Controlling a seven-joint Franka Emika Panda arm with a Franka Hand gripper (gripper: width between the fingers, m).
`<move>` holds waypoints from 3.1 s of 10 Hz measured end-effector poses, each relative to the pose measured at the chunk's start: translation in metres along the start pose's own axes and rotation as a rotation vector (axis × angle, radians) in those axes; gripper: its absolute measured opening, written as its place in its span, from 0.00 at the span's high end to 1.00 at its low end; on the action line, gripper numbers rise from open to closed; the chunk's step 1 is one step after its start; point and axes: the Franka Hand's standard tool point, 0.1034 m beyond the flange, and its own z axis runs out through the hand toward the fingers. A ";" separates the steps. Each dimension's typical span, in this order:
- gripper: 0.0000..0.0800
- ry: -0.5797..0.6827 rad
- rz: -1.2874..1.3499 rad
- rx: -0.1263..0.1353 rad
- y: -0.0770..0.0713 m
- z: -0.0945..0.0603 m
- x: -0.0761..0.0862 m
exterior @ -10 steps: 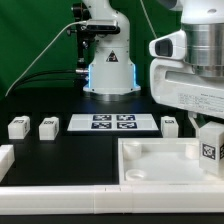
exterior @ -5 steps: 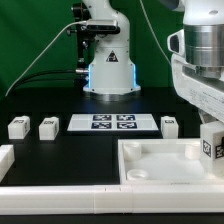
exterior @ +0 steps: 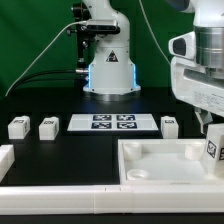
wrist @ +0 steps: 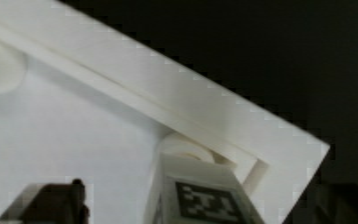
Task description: Assemble one leg
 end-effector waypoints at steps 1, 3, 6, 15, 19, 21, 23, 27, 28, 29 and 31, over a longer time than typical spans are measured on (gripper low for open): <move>0.19 0.001 -0.149 -0.002 0.000 0.000 0.000; 0.19 0.001 -0.411 -0.002 0.001 0.000 0.001; 0.19 0.003 -0.807 -0.005 0.002 0.000 0.003; 0.48 0.009 -1.158 -0.015 0.004 -0.001 0.008; 0.63 0.012 -1.118 -0.020 0.005 -0.001 0.011; 0.63 0.013 -1.001 -0.017 0.005 -0.001 0.011; 0.63 0.014 -0.791 -0.015 0.005 -0.001 0.012; 0.63 0.012 -0.296 -0.002 0.005 -0.001 0.012; 0.63 0.012 -0.180 -0.002 0.005 -0.001 0.011; 0.63 0.012 -0.050 -0.001 0.004 -0.001 0.011; 0.63 0.005 0.172 0.003 0.003 0.000 0.007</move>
Offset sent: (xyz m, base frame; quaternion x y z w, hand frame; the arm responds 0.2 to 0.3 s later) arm 0.0037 -0.0056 -0.0014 -0.0097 -0.0043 -0.2379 0.9712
